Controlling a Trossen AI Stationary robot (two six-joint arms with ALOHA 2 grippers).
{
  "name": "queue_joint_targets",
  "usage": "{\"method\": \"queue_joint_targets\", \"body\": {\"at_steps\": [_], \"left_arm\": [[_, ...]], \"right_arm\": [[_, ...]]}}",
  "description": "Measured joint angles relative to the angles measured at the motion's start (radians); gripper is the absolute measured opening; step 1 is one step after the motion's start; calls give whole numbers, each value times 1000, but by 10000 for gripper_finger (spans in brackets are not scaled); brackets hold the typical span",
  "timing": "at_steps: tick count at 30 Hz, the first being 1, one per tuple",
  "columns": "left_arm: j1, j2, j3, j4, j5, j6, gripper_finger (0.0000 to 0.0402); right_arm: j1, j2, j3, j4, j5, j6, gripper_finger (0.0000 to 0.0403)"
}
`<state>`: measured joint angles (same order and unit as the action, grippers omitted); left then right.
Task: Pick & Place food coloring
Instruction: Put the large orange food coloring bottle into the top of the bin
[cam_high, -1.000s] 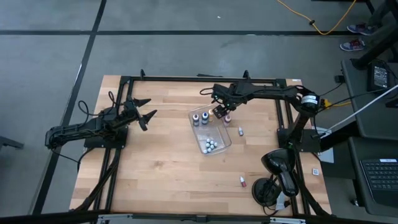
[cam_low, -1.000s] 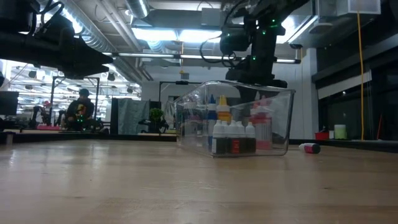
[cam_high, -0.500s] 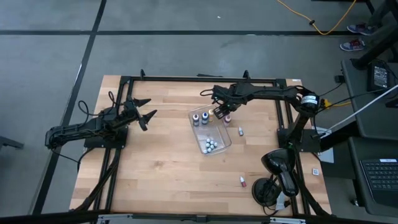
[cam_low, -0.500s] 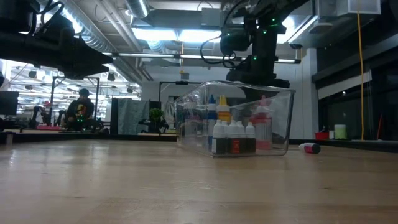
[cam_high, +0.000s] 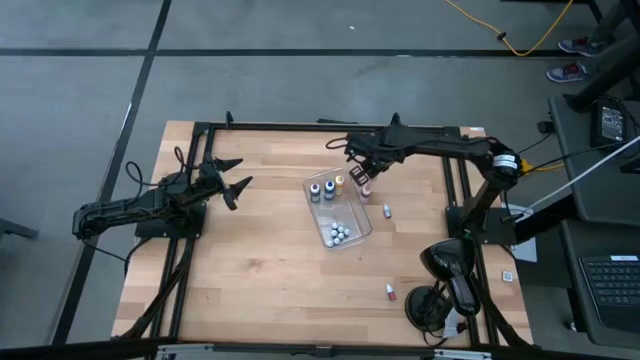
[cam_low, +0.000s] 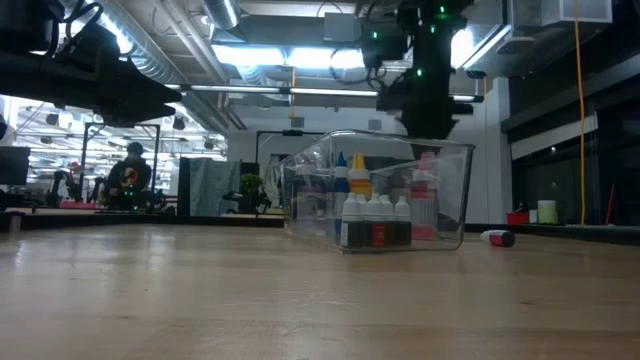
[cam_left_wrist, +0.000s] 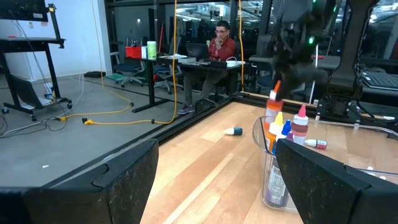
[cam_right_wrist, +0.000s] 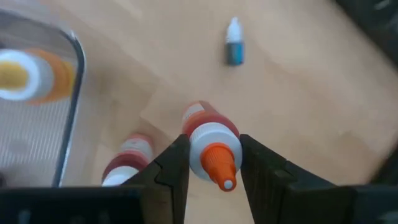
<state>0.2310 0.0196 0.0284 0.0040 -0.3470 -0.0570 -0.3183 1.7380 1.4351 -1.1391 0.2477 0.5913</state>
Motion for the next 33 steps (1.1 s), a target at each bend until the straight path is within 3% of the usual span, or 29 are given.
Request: {"method": "queue_joint_targets", "body": {"at_steps": [7,16,26,33], "left_arm": [[0,0,0,0,0,0,320],[0,0,0,0,0,0,320],[0,0,0,0,0,0,320],[0,0,0,0,0,0,320]], "right_arm": [[15,-1,197,-148,92,-37,121],[110,0,381,-202,90,-69,122],[282,22,402,-191,36,-79,123],[330,110,402,-96,-19,-155,124]]}}
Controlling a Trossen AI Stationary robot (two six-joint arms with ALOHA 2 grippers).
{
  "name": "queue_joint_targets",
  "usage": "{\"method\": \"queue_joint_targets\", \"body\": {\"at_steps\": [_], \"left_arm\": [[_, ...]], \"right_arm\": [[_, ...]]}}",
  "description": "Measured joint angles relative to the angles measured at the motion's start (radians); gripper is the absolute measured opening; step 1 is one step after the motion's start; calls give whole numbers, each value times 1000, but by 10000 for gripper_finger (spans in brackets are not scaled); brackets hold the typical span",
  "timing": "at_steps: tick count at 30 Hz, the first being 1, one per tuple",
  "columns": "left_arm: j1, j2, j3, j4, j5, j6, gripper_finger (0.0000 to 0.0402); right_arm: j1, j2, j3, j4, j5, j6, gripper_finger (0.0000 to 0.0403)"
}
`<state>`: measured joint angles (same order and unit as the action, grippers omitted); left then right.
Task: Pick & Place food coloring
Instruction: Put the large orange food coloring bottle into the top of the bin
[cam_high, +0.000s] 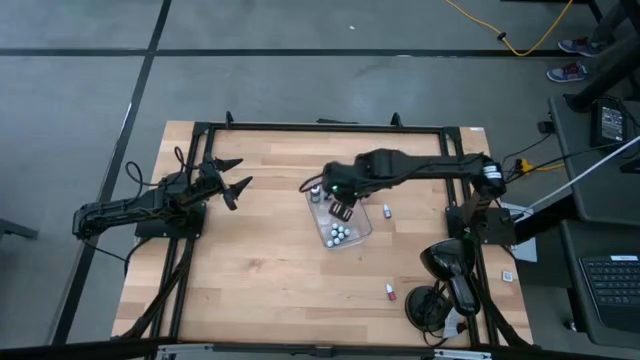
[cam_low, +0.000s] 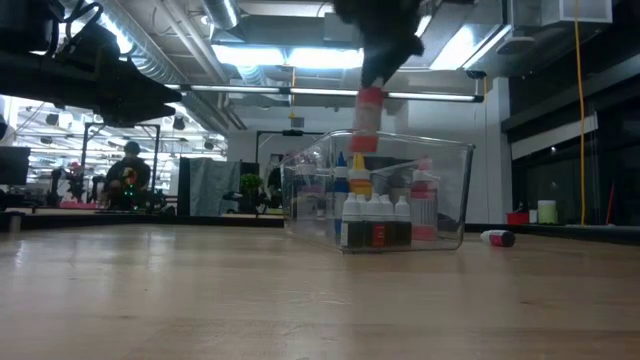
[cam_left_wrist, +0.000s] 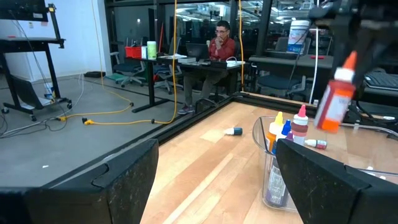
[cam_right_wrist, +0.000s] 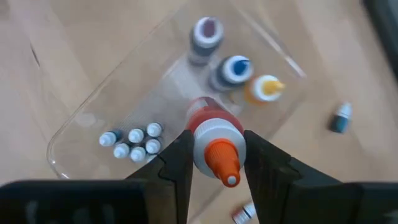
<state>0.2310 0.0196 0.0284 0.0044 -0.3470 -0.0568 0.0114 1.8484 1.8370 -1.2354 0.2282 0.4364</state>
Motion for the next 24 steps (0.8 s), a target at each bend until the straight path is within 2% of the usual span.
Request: {"method": "queue_joint_targets", "body": {"at_steps": [14,24], "left_arm": [[0,0,0,0,0,0,320],[0,0,0,0,0,0,320]], "right_arm": [[-21,188,-1,114,-22,-104,124],[-36,257,-1,189,-47,-109,124]]}}
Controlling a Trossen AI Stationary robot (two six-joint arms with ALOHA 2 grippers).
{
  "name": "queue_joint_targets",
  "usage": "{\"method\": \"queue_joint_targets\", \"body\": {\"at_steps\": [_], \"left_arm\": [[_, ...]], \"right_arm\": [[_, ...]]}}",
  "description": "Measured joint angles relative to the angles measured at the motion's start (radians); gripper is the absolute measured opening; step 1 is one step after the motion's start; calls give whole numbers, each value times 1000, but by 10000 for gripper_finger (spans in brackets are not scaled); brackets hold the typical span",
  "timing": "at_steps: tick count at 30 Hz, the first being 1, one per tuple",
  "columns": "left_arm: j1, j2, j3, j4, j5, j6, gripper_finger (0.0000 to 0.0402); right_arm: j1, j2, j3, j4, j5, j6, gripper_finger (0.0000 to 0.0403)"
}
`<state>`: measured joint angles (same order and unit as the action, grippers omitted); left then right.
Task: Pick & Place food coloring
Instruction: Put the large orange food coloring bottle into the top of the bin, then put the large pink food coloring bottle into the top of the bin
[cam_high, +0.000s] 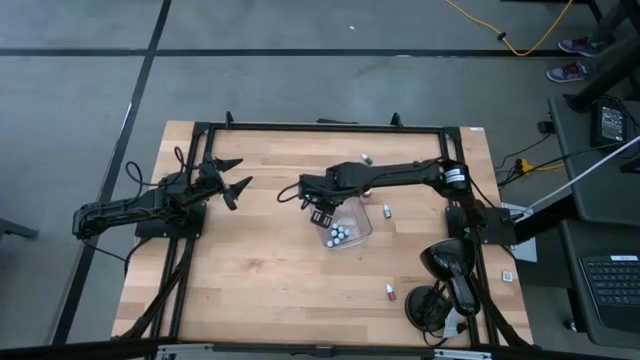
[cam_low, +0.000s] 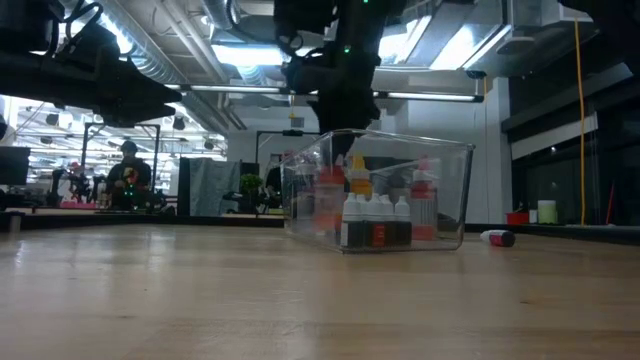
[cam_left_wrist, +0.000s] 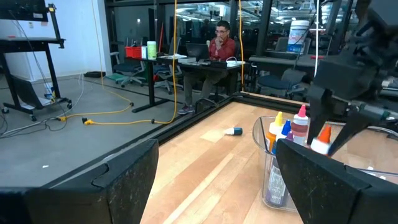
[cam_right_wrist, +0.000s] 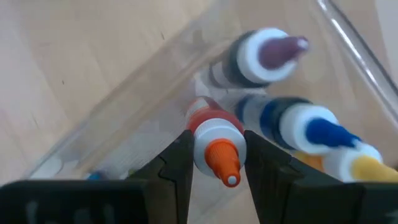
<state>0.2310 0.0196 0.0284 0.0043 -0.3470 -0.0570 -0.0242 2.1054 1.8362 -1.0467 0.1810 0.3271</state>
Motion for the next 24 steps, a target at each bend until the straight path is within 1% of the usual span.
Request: {"method": "queue_joint_targets", "body": {"at_steps": [5,8,14,20,24], "left_arm": [[0,0,0,0,0,0,320],[0,0,0,0,0,0,320],[0,0,0,0,0,0,320],[0,0,0,0,0,0,320],[0,0,0,0,0,0,320]], "right_arm": [[-4,19,0,22,0,-15,125],[-11,20,0,20,1,-14,136],[-19,9,0,4,-4,10,183],[-18,-58,0,-4,-7,18,226],[-18,-121,0,-39,32,100,250]]}}
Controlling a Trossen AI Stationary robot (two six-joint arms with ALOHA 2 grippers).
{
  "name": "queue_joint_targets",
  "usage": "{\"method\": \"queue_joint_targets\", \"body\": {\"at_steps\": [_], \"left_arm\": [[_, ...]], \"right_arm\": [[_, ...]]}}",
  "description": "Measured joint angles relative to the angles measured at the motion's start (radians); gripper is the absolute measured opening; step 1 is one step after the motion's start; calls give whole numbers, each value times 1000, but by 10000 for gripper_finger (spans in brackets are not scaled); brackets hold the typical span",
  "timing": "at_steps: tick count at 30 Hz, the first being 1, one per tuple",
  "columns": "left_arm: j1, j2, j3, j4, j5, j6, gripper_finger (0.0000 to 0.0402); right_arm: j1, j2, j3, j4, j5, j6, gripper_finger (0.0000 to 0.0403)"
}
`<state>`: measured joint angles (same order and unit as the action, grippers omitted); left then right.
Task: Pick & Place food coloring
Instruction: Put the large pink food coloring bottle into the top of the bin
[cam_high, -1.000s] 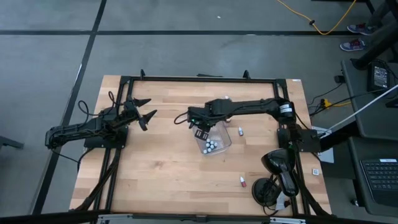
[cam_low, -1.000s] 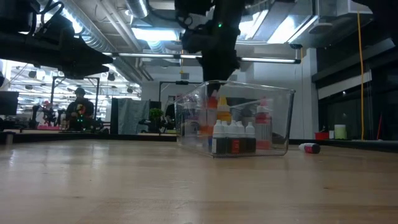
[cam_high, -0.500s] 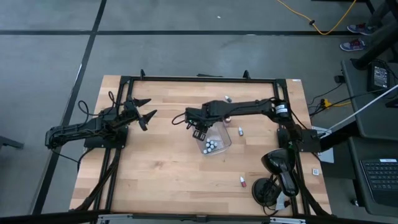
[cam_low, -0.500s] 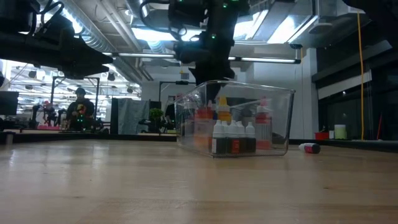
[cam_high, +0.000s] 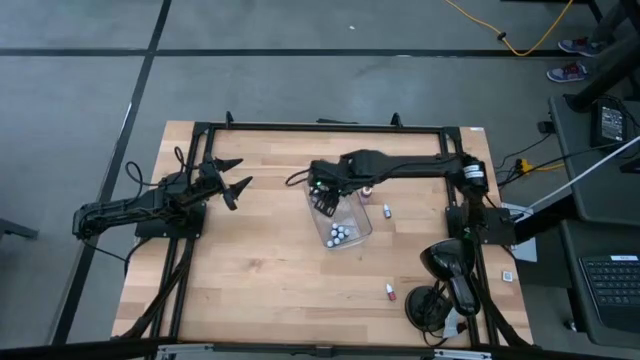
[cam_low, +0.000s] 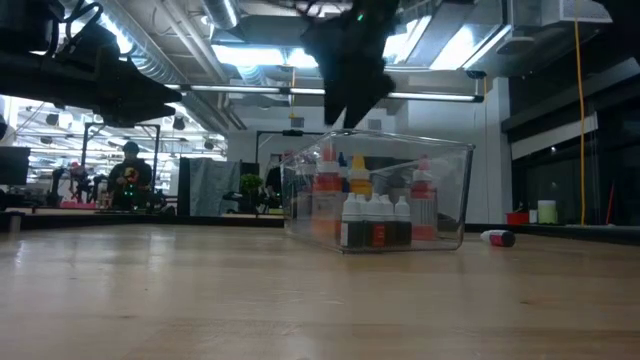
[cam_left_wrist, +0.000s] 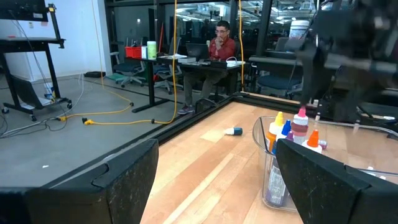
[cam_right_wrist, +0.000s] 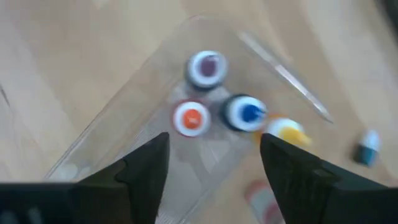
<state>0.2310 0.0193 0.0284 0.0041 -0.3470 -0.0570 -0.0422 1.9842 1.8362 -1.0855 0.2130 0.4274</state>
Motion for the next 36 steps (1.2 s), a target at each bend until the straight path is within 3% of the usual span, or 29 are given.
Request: {"method": "queue_joint_targets", "body": {"at_steps": [8,15,23,36], "left_arm": [[0,0,0,0,0,0,320],[0,0,0,0,0,0,320],[0,0,0,0,0,0,320],[0,0,0,0,0,0,320]], "right_arm": [[-11,-141,-55,-86,100,279,295],[-39,-294,-248,-89,107,476,291],[-63,-381,-463,16,92,515,283],[-86,-379,-622,165,5,515,282]]}}
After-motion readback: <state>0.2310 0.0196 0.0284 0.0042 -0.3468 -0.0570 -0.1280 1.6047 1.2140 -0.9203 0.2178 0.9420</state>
